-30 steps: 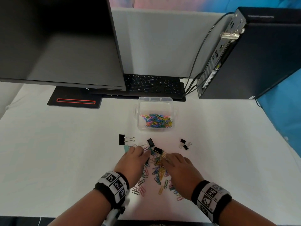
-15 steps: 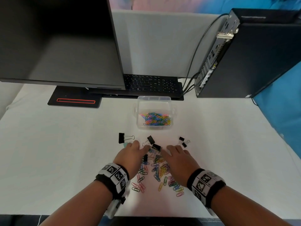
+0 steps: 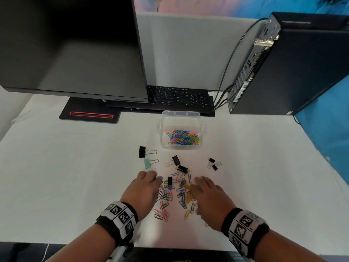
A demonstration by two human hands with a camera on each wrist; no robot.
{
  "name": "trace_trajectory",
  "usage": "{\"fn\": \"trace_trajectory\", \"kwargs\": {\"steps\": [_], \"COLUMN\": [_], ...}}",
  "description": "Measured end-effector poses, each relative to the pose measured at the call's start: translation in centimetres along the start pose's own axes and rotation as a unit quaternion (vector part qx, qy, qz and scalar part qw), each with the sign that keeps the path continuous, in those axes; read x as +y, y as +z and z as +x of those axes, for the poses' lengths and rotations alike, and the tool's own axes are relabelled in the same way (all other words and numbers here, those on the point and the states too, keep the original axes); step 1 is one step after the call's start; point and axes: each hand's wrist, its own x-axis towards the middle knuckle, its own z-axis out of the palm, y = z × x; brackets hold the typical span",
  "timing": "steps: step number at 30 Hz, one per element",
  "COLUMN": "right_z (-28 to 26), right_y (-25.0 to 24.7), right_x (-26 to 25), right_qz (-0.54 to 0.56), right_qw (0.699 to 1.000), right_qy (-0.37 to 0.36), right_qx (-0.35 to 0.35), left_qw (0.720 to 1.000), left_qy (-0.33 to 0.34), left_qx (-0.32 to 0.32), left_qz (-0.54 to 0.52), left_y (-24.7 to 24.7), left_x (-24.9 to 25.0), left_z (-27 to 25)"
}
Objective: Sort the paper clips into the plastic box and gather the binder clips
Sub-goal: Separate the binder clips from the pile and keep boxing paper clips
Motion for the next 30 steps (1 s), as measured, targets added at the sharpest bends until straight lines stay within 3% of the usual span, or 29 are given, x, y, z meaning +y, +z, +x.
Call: {"fn": "trace_trajectory", "kwargs": {"steps": [4, 7, 10, 13, 17, 24, 30], "right_z": [-2.0, -4.3, -6.0, -5.3, -1.8, 1.8, 2.6], "right_y": [-0.1, 0.4, 1.6, 2.1, 1.7, 1.2, 0.6], "right_x": [1.1, 3.0, 3.3, 1.4, -1.2, -2.5, -1.8], "right_qz": [0.038, 0.061, 0.080, 0.093, 0.128, 0.137, 0.137], "right_qw": [0.998, 0.995, 0.986, 0.987, 0.984, 0.985, 0.987], "right_qy": [-0.027, 0.069, 0.144, 0.131, 0.120, 0.091, 0.073], "right_qx": [0.031, 0.040, -0.011, -0.015, 0.035, 0.045, 0.028], "left_qw": [0.999, 0.997, 0.998, 0.998, 0.998, 0.998, 0.997], "left_qy": [0.010, -0.052, -0.035, -0.001, 0.017, -0.033, -0.037], "left_qx": [0.010, -0.002, -0.023, -0.025, -0.015, -0.027, -0.053], "left_qz": [-0.041, -0.051, -0.041, -0.049, -0.052, -0.054, -0.046], "left_y": [0.2, 0.9, 1.7, 2.2, 2.6, 1.9, 1.5], "left_x": [0.7, 0.6, 1.3, 2.9, 5.2, 7.1, 6.2], "left_z": [-2.8, -5.1, -6.1, -5.3, -2.7, 0.5, 0.9]}}
